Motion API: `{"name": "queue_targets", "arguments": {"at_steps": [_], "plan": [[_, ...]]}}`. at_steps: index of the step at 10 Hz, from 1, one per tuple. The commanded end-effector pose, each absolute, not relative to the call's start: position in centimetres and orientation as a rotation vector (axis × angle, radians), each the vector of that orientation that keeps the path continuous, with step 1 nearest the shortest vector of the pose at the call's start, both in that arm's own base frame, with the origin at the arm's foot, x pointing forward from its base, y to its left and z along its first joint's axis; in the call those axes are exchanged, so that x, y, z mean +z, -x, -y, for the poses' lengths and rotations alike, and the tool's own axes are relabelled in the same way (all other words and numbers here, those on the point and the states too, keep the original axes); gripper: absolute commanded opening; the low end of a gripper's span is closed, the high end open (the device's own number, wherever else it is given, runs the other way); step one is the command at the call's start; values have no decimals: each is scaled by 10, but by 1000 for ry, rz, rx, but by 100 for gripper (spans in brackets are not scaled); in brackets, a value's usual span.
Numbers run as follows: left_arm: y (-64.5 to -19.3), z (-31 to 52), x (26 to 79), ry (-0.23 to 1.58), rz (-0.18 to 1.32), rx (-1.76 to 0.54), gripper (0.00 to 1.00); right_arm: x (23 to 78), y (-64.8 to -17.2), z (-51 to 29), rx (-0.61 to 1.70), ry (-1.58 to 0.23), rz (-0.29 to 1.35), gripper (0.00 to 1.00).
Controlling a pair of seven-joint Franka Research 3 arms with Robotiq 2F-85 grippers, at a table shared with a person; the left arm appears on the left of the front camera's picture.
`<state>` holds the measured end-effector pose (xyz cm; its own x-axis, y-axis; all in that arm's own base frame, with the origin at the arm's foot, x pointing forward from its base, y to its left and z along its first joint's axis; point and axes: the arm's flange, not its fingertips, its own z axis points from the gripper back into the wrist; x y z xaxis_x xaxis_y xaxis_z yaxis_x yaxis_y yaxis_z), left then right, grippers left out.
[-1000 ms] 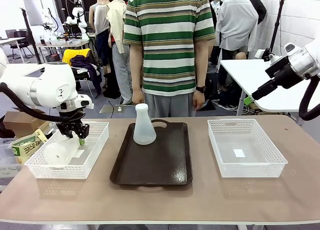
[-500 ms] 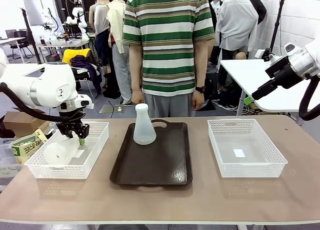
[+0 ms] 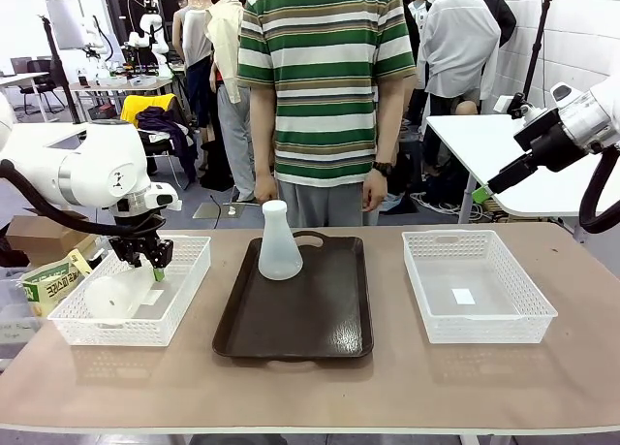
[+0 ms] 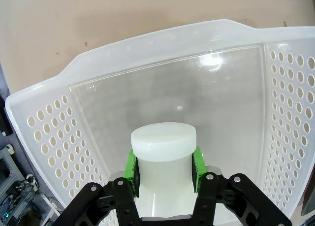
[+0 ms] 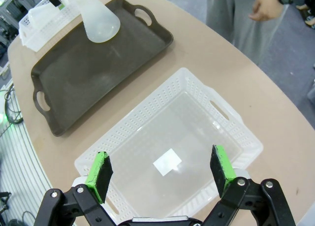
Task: Prepare the laboratory tools.
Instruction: Place the picked Big flask upright in the Handle tray as directed by the person.
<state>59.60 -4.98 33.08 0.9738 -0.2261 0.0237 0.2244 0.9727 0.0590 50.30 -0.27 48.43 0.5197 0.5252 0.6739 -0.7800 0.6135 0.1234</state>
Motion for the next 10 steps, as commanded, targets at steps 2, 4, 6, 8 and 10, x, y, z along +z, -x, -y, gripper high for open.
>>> {"name": "queue_targets", "arguments": {"at_steps": [2,4,6,8,10], "plan": [[-597,49,331,-58,30,-225,0,485,-503,1,814,-428,632,100],[-597,49,331,-58,30,-225,0,485,-503,1,814,-428,632,100],[-597,49,331,-58,30,-225,0,485,-503,1,814,-428,632,100],[-597,49,331,-58,30,-225,0,485,-503,1,814,-428,632,100],[-597,49,331,-58,30,-225,0,485,-503,1,814,-428,632,100]]}}
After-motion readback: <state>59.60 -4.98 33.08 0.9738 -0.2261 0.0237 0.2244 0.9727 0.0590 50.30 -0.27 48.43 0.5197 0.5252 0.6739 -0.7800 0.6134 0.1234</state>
